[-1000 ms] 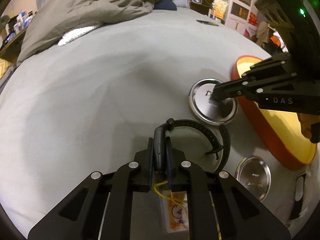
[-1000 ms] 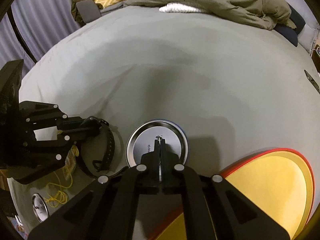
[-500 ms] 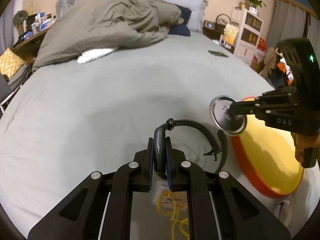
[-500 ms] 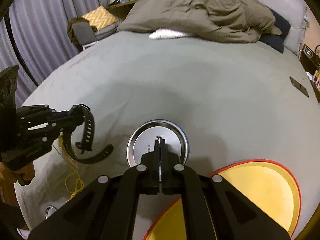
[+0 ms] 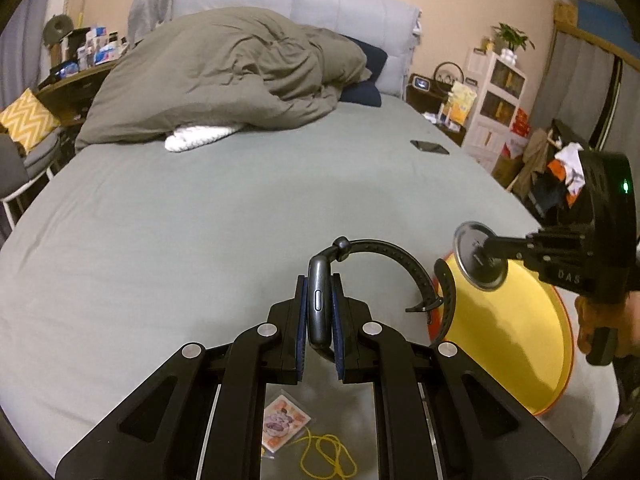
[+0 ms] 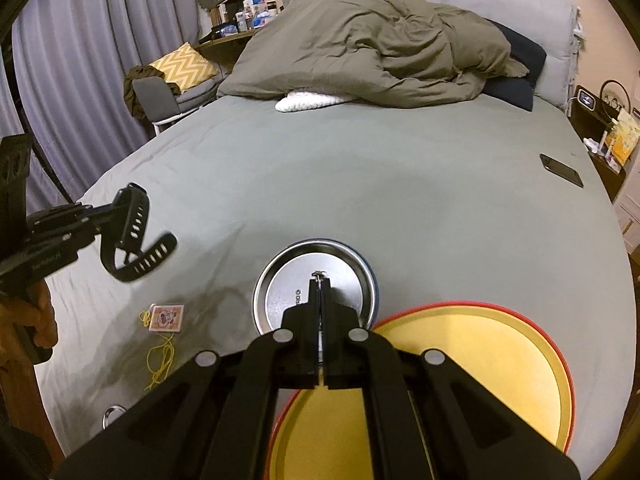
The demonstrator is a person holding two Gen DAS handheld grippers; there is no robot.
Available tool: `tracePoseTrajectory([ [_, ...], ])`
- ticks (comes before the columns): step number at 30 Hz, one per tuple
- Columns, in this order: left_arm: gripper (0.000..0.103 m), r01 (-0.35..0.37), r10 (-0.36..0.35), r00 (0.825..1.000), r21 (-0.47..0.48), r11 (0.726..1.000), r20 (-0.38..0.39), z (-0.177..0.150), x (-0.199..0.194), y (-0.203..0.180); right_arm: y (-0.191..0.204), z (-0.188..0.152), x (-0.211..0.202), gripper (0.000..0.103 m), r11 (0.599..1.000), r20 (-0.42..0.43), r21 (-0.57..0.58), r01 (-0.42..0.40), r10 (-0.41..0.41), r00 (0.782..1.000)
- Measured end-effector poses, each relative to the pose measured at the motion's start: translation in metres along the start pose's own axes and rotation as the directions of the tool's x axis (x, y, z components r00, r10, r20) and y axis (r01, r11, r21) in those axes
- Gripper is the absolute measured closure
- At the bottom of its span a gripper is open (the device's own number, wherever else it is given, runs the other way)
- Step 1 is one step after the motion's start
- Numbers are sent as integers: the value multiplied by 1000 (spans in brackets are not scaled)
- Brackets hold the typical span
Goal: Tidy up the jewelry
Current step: 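Carry the smartwatch and silver badge over the yellow tray with both tools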
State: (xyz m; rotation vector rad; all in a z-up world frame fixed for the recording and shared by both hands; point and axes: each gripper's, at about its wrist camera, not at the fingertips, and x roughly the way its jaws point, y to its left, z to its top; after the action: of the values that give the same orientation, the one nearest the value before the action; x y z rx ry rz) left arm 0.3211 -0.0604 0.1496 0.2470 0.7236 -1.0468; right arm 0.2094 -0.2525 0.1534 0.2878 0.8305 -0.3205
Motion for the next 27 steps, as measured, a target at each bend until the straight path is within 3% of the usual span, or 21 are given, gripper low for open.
tracePoseTrajectory([
  [12,93,21,-23,999,65,998,27,16,-24,-39,-22,-11,-43,101,999,55,38,38,-40,998],
  [18,93,64,-67,998,103,993,23,23,-12,-89,-54,-23,-62,101,996,67,63,60,-64,996],
  [27,93,146,-145,989,151,978,-19,30,38,-179,-136,-61,-87,101,983,43,137,121,-128,991],
])
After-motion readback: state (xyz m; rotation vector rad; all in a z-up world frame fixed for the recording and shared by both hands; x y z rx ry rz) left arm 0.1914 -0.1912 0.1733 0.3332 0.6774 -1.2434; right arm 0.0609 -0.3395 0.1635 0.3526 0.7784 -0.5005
